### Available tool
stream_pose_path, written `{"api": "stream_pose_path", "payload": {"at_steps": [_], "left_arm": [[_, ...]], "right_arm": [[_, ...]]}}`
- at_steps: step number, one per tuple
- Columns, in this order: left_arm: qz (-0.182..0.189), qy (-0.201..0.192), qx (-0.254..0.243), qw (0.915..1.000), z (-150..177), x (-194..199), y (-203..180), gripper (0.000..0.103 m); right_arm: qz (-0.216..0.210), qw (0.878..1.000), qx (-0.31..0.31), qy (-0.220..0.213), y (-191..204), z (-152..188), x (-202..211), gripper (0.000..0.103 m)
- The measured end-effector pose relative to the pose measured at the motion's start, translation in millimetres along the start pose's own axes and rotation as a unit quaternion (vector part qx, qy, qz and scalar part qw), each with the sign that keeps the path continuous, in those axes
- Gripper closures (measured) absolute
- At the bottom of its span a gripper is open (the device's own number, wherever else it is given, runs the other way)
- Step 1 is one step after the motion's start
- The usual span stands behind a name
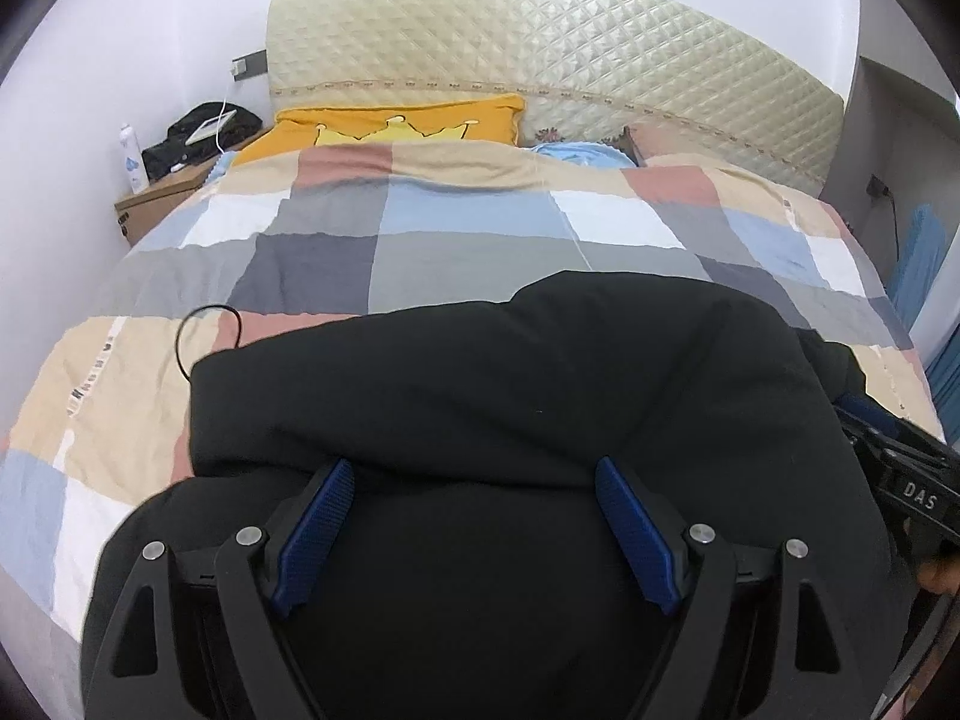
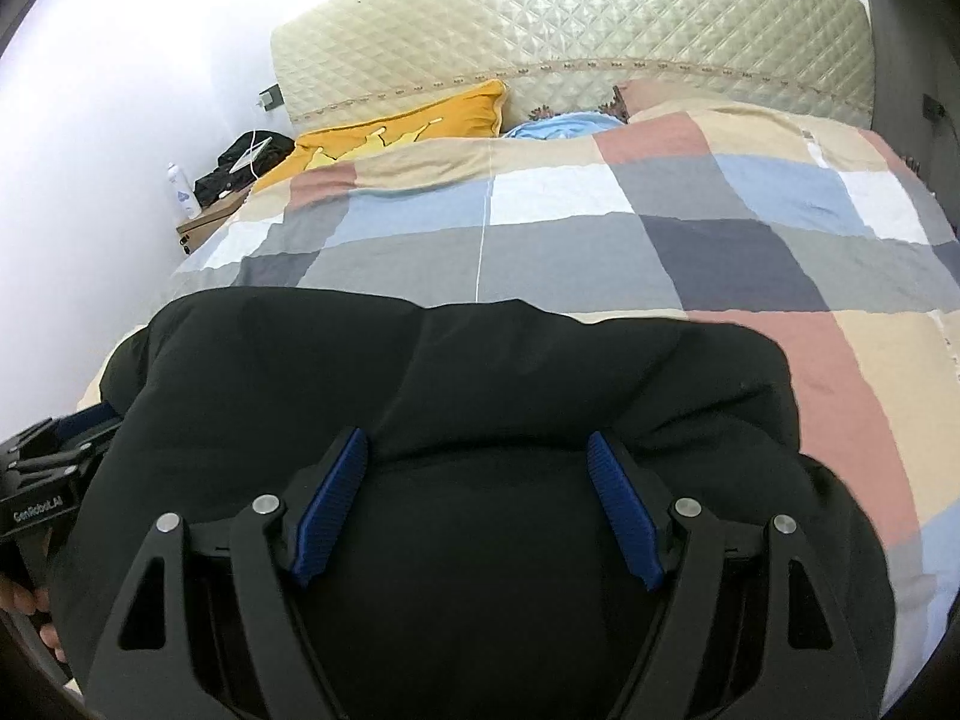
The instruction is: Fold large clothes
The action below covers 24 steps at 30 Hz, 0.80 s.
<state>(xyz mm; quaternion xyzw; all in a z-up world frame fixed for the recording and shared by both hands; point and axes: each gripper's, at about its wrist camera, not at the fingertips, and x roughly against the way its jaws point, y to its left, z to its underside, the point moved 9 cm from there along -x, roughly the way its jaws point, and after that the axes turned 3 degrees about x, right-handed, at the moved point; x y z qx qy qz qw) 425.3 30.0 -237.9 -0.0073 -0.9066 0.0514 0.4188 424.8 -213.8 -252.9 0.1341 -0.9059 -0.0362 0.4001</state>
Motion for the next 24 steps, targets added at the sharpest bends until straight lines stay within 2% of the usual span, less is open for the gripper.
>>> {"api": "stream_pose_path", "payload": {"at_steps": [6,13,17,21,23,24], "left_arm": [[-0.002,-0.009,-0.005,0.9999,4.1,-1.3,-3.3,0.019],[-0.001,-0.023,0.009,0.9997,6.7,9.1,1.6,0.02],[-0.021,-0.041,0.0,0.9989,-0.1,24.7,10.4,0.02],[-0.067,-0.077,0.017,0.9946,-17.2,42.9,44.1,0.02],[-0.079,-0.066,0.027,0.9943,-15.8,39.0,58.9,0.02],[-0.079,-0.048,0.03,0.9953,-11.7,31.5,64.8,0.02]], "right_arm": [[0.02,1.0,0.021,-0.005,4.3,5.5,-7.5,0.026],[0.003,1.0,0.018,-0.011,2.0,8.8,5.0,0.026],[0.0,1.0,0.016,-0.018,-4.5,6.1,20.2,0.026],[0.007,0.999,0.015,-0.035,-20.5,-2.8,39.5,0.026],[0.026,0.999,0.018,-0.023,-31.4,0.1,38.0,0.026],[0.045,0.999,0.023,-0.011,-37.6,3.9,33.7,0.026]]}}
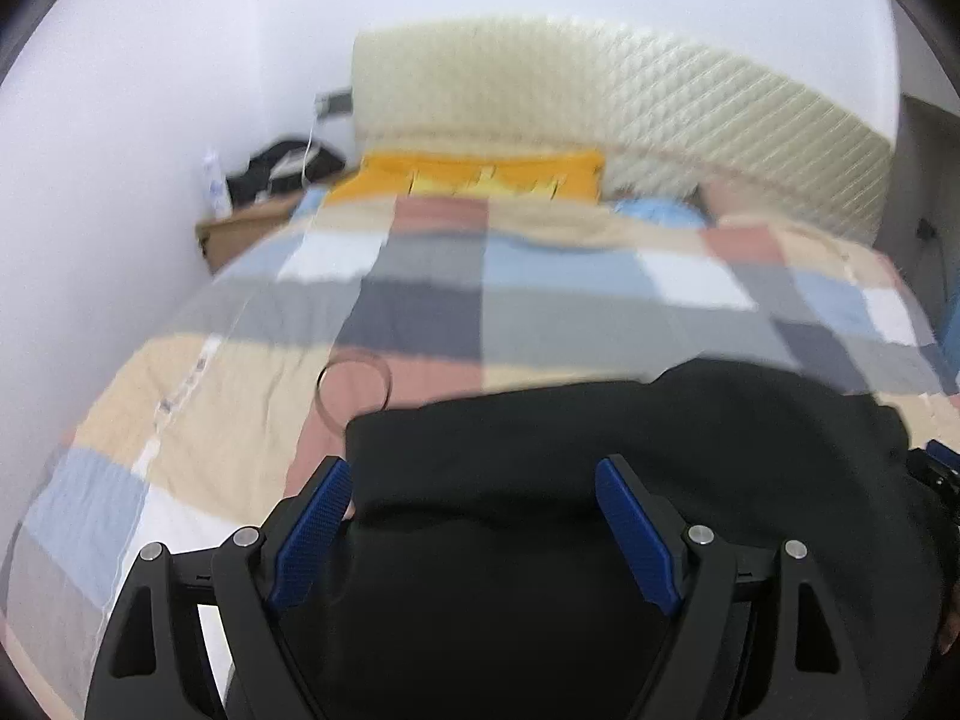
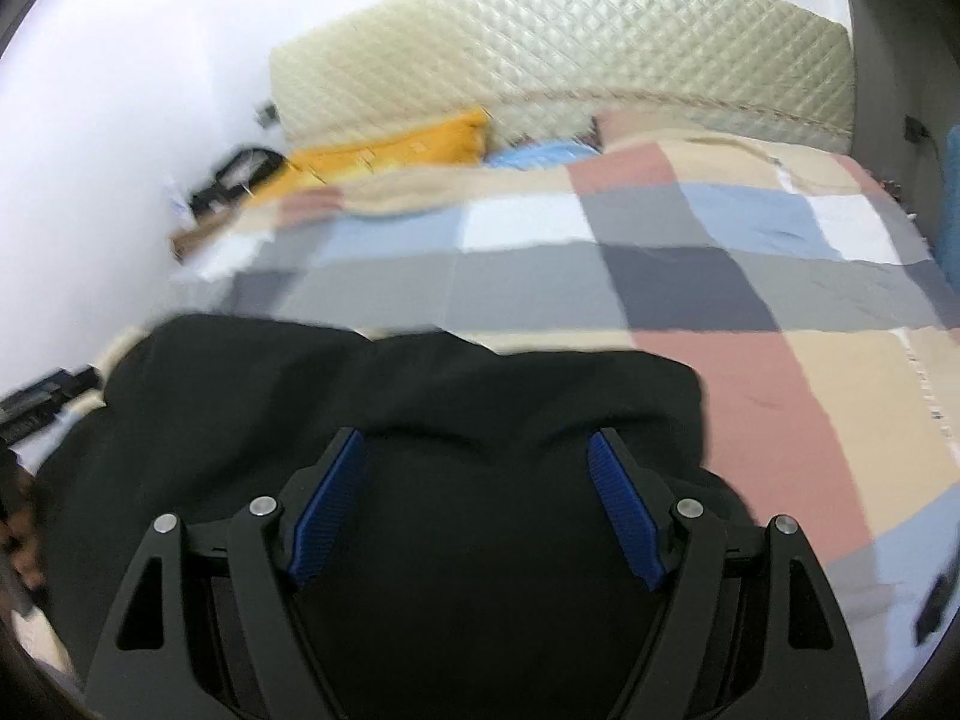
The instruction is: Fold large clothes
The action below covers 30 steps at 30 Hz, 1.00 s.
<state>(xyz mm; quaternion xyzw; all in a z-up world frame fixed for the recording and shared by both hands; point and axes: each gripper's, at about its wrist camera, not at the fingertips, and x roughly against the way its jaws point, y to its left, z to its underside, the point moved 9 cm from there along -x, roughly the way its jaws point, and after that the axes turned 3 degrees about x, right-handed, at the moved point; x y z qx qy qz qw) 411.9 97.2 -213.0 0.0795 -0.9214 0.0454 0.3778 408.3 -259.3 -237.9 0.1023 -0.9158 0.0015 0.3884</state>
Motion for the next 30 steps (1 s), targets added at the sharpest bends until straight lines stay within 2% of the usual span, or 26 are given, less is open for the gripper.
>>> {"api": "stream_pose_path", "payload": {"at_steps": [2,3,6,11,16,20,23,25,28,30], "left_arm": [[0.009,0.035,0.002,0.9993,11.6,-15.7,4.1,0.02],[0.021,0.044,0.008,0.9988,17.6,-21.4,5.1,0.02],[0.041,0.05,0.026,0.9976,29.5,-25.9,8.7,0.019],[0.028,0.039,0.009,0.9988,31.6,-23.8,3.4,0.019],[0.003,0.01,0.011,0.9999,28.9,-7.7,6.2,0.019],[0.023,0.02,0.021,0.9993,28.5,11.6,6.2,0.019],[0.028,0.007,0.022,0.9993,24.4,42.1,5.0,0.019],[0.023,-0.008,0.012,0.9996,20.4,71.8,1.1,0.019],[0.044,-0.02,0.007,0.9988,18.7,117.0,-9.4,0.019],[0.045,-0.034,0.0,0.9984,18.8,148.9,-13.8,0.019]], "right_arm": [[0.007,1.0,0.001,0.015,-6.4,7.5,-9.3,0.025],[-0.002,1.0,-0.007,0.024,-9.4,12.8,-16.5,0.024],[-0.025,0.999,-0.034,0.033,-14.3,19.1,-26.9,0.022],[-0.018,0.999,-0.018,0.033,-9.9,26.0,-26.8,0.022],[-0.008,0.999,-0.026,0.039,-13.8,27.8,-19.8,0.022],[0.001,0.999,-0.038,0.03,-13.7,26.6,6.6,0.022],[-0.014,0.998,-0.063,0.004,-6.7,19.5,42.4,0.022],[-0.02,0.998,-0.055,-0.02,3.1,12.0,73.3,0.021],[-0.013,0.998,-0.042,-0.052,11.0,6.3,117.0,0.021],[-0.02,0.995,-0.055,-0.082,12.8,10.8,159.4,0.013]]}}
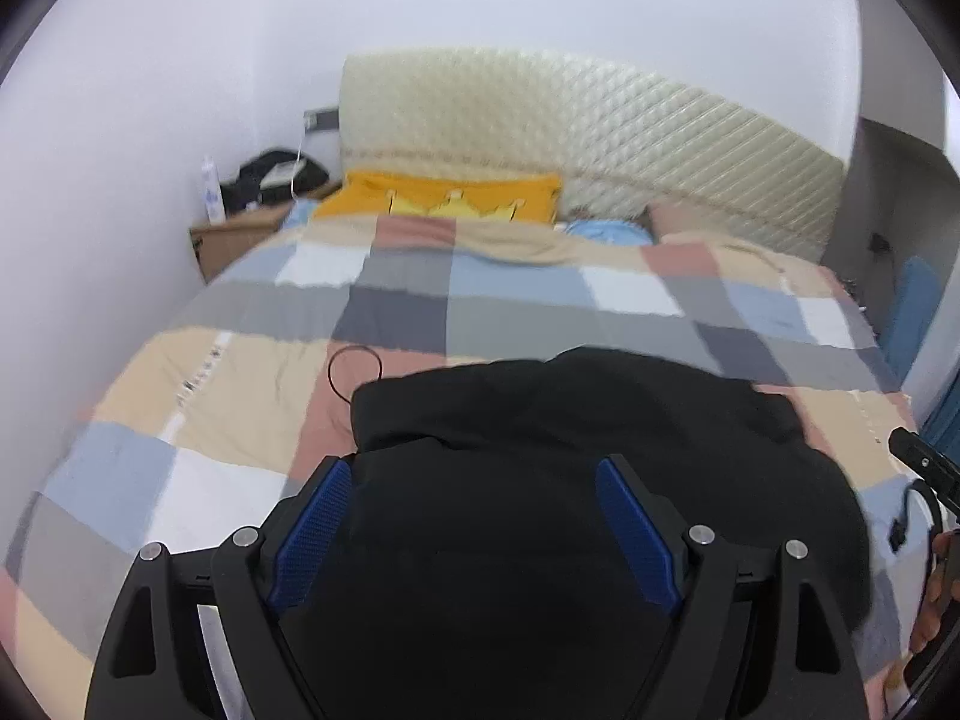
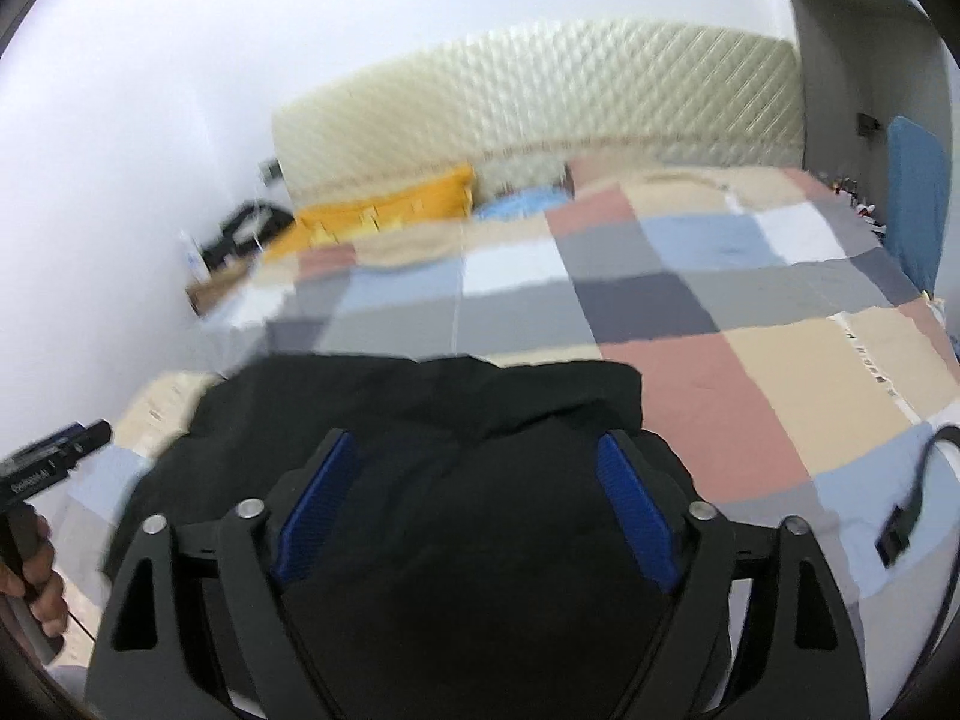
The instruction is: Fold large clothes
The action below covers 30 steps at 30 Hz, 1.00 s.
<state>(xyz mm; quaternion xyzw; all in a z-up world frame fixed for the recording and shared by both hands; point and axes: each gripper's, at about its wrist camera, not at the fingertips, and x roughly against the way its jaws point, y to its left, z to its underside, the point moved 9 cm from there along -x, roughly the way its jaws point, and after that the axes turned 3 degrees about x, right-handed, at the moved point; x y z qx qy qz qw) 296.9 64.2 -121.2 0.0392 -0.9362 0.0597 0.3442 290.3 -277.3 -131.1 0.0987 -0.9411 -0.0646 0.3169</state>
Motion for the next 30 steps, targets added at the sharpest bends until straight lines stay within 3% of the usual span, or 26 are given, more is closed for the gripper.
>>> {"api": "stream_pose_path", "payload": {"at_steps": [3,6,10,15,22,26,30], "left_arm": [[0.002,-0.019,-0.015,0.9997,-0.8,47.6,-11.5,0.018],[0.009,-0.038,-0.03,0.9988,-1.2,93.2,-23.8,0.018],[0.021,-0.078,-0.051,0.9954,7.4,158.0,-43.5,0.004],[0.03,-0.097,-0.055,0.9934,23.5,209.2,-58.1,0.004],[0.051,-0.077,-0.016,0.9956,51.2,229.7,-59.3,0.004],[0.065,-0.06,0.0,0.9961,63.4,229.6,-57.6,0.004],[0.053,-0.05,0.0,0.9973,69.7,231.0,-56.0,0.004]], "right_arm": [[0.012,0.999,0.001,-0.033,2.1,2.1,50.7,0.002],[0.004,0.997,0.009,-0.075,10.8,-0.2,103.5,0.001],[0.004,0.994,0.037,-0.103,27.4,-0.8,155.9,0.0],[-0.005,0.992,0.038,-0.117,42.7,8.5,201.9,0.0],[-0.006,0.988,0.045,-0.151,53.1,23.1,247.8,0.0],[-0.005,0.99,0.035,-0.135,58.9,40.7,252.0,0.0],[-0.005,0.992,0.046,-0.12,72.3,57.9,256.9,0.0]]}}
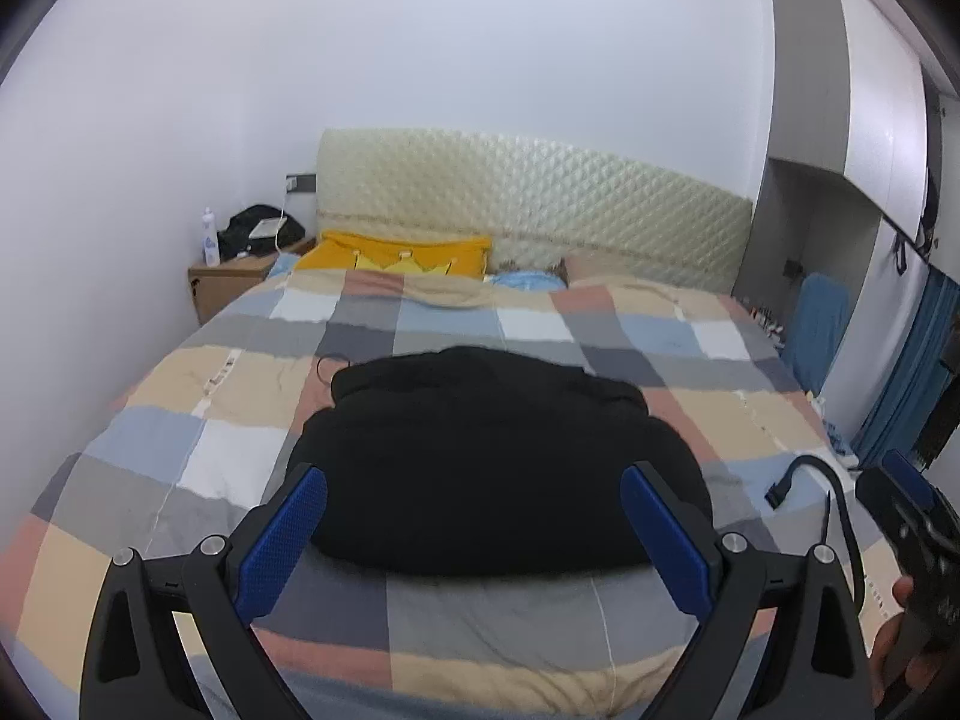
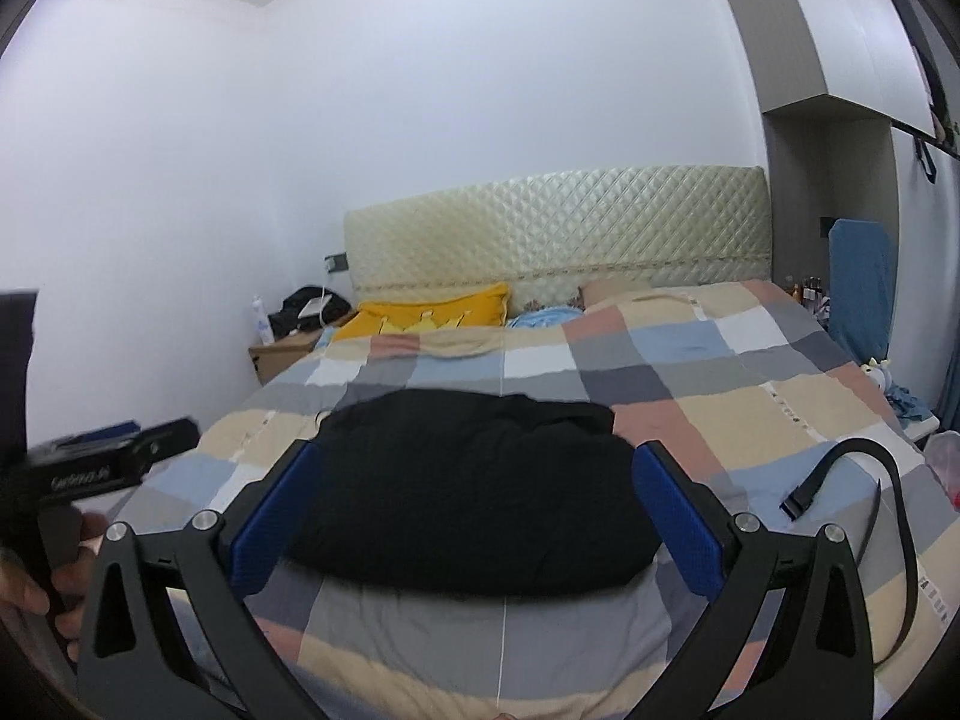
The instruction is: Fold large clothes
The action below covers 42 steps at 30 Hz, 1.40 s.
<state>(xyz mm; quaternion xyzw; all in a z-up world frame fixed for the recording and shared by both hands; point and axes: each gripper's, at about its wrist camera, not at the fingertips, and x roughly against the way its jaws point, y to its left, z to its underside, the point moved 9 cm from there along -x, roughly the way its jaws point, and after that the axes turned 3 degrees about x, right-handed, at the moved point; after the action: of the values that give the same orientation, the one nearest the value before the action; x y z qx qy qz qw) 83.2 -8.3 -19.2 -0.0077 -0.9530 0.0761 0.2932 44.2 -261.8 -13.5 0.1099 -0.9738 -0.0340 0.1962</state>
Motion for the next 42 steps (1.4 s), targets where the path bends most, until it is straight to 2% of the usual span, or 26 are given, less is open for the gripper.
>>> {"api": "stream_pose_path", "payload": {"at_steps": [8,13,21,35,42], "left_arm": [[-0.016,0.012,-0.026,0.9995,10.1,0.3,-3.5,0.004],[-0.044,0.023,-0.051,0.9975,12.7,-2.7,3.5,0.004],[-0.049,0.051,-0.025,0.9972,26.6,-12.5,14.2,0.004],[-0.068,0.065,-0.034,0.995,28.8,-23.2,21.0,0.004],[-0.061,0.073,-0.031,0.995,32.1,-25.4,17.6,0.004]], "right_arm": [[0.026,0.999,0.012,0.025,-0.1,15.4,2.5,0.0],[0.039,0.998,0.002,0.047,-8.8,27.2,0.9,0.0],[0.046,0.997,0.005,0.066,-9.8,37.8,-4.5,0.0],[0.046,0.996,-0.006,0.078,-11.6,43.9,-9.6,0.0],[0.043,0.996,-0.002,0.077,-6.7,42.6,-11.7,0.0]]}}
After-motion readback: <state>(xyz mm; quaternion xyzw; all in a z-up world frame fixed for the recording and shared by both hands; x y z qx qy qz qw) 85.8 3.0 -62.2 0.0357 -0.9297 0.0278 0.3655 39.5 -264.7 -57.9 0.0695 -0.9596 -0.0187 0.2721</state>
